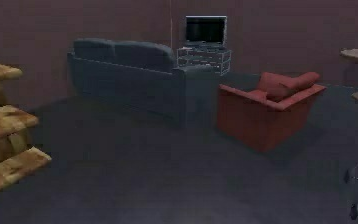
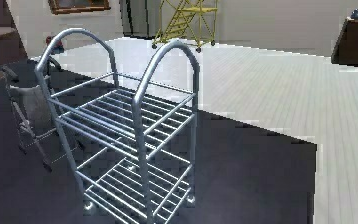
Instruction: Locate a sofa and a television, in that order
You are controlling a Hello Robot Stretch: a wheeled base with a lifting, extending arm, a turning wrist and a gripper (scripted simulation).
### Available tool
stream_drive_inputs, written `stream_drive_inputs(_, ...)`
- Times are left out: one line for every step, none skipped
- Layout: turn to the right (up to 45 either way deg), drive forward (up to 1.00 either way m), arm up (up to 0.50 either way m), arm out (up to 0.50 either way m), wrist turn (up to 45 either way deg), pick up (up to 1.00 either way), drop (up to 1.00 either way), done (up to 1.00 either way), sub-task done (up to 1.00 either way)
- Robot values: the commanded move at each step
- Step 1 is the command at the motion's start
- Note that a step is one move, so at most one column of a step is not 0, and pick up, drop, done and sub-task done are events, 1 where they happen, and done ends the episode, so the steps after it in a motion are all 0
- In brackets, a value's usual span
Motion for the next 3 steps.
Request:
stream_drive_inputs(15.0,0.0,0.0,0.0,0.0,0.0,0.0,0.0,0.0)
stream_drive_inputs(0.0,0.1,0.0,0.0,0.0,0.0,0.0,0.0,0.0)
stream_drive_inputs(-6.0,0.0,0.0,0.0,0.0,0.0,0.0,0.0,0.0)
